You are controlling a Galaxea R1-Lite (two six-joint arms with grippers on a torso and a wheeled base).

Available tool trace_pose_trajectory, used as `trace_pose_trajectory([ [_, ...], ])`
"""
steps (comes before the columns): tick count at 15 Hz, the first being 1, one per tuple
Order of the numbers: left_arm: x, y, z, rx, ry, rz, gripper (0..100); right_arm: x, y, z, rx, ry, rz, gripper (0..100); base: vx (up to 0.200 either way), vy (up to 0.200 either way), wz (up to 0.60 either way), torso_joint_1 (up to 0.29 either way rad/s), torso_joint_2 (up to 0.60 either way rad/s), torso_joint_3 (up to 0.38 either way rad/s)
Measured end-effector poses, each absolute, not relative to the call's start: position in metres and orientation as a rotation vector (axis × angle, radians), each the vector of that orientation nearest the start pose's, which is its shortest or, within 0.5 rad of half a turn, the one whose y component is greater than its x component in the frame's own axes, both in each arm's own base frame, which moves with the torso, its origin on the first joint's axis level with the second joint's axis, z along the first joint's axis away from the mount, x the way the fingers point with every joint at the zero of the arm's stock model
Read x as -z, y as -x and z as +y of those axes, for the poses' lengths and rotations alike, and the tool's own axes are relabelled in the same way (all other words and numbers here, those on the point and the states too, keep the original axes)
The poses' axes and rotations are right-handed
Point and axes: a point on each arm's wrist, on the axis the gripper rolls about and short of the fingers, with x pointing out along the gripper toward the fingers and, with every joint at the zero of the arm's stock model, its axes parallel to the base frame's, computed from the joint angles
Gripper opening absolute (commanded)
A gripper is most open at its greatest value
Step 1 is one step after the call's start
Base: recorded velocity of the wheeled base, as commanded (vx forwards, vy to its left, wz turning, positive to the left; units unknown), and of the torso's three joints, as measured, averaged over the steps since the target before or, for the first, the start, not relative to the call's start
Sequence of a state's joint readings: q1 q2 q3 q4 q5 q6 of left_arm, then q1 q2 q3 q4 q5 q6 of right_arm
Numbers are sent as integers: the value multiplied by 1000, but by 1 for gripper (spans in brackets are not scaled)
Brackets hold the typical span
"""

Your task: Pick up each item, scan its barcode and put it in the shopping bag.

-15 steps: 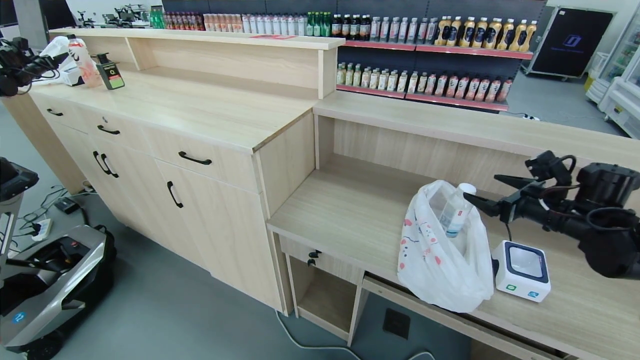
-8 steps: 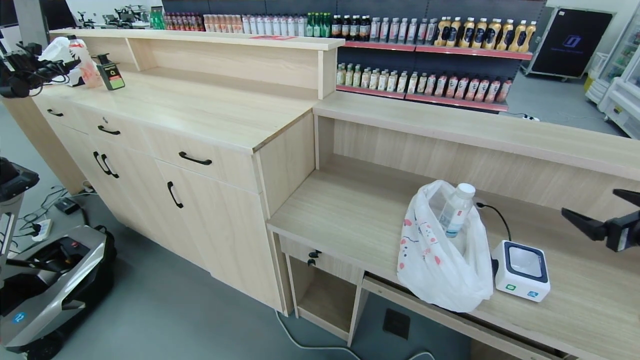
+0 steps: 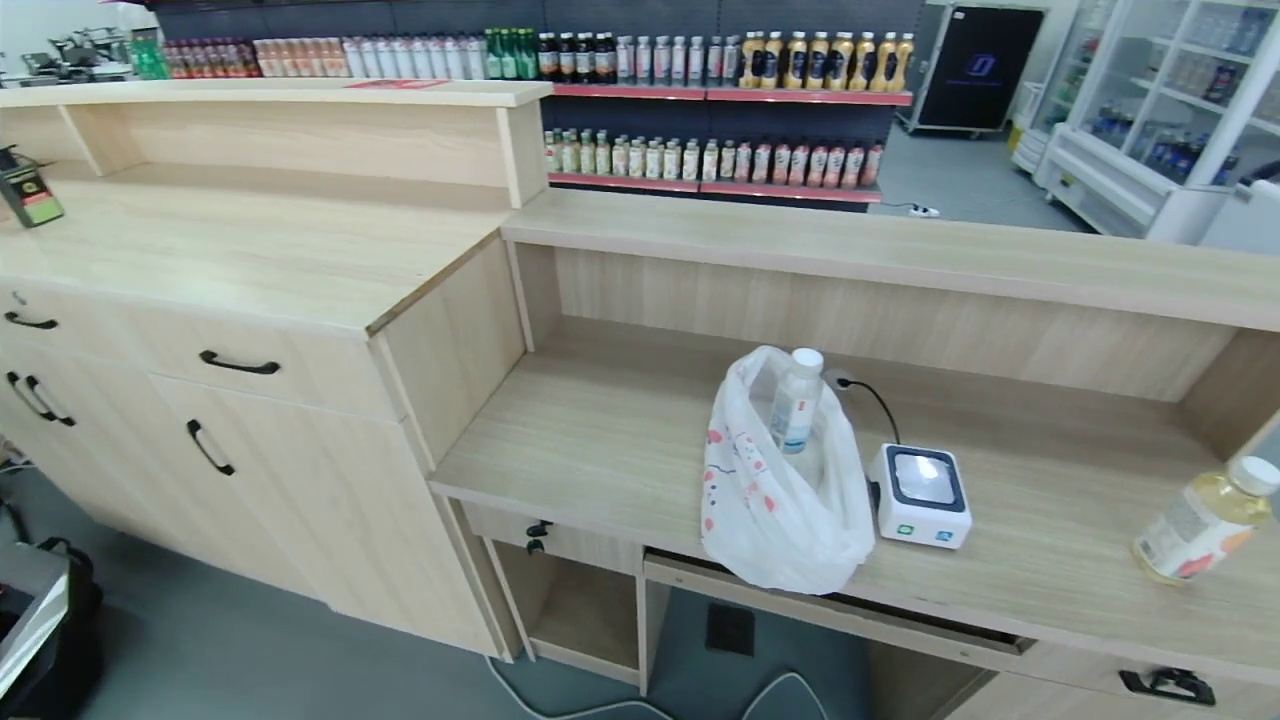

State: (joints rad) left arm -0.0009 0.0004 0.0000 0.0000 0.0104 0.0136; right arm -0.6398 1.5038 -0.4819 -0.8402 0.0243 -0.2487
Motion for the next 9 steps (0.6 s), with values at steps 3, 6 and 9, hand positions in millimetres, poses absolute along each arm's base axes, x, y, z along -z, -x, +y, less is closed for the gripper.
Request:
trace_pose_trajectory([
  [3,-75,23,0,-10,-13,0,0,-157,-197,-162,543,83,285,100,0,0,0,0,0,0],
  [6,-75,23,0,-10,-13,0,0,-141,-215,-185,479,74,287,100,0,0,0,0,0,0],
  [9,-75,23,0,-10,-13,0,0,-119,-241,-206,361,116,307,100,0,0,0,0,0,0],
])
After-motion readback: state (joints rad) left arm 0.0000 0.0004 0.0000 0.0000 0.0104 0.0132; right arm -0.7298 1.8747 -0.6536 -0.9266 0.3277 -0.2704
